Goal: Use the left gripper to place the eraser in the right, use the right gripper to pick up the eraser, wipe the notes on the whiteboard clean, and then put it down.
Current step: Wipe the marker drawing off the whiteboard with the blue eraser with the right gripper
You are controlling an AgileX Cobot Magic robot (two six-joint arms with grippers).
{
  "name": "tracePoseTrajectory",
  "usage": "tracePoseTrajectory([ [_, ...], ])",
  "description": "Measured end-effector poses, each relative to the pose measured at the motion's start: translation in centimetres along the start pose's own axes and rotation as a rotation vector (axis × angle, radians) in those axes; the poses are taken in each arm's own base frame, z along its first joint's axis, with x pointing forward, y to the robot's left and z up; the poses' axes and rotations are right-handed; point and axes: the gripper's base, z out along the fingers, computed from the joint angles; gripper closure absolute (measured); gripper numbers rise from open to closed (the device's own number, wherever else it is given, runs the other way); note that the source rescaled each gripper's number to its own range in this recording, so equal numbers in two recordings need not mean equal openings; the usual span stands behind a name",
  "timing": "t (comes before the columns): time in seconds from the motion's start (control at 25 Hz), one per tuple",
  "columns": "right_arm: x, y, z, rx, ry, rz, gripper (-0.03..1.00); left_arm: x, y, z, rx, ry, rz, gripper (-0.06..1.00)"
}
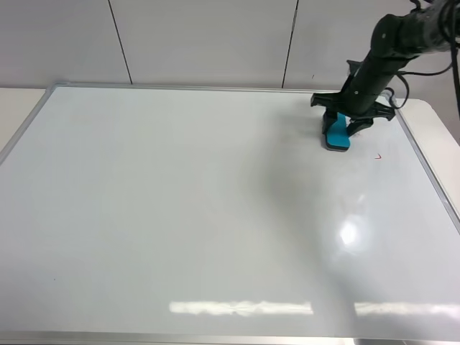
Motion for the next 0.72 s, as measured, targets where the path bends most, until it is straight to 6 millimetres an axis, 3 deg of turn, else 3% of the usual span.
tracePoseTrajectory([
  [0.24,-1.8,-7.6,-0.6,0.068,-0.087,0.090,0.96,0.0,0.0,0.0,0.000,0.000,0.000,-0.06],
  [0.36,-1.9,-9.1,-0.7,0.089,-0.090,0.102,0.96,0.0,0.0,0.0,0.000,0.000,0.000,-0.06],
  [0.6,-2.0,-8.2,-0.5,0.078,-0.087,0.072,0.96,0.0,0.0,0.0,0.000,0.000,0.000,-0.06],
  [0.72,-1.9,-4.2,0.1,0.024,-0.100,-0.018,0.96,0.0,0.0,0.0,0.000,0.000,0.000,-0.06],
])
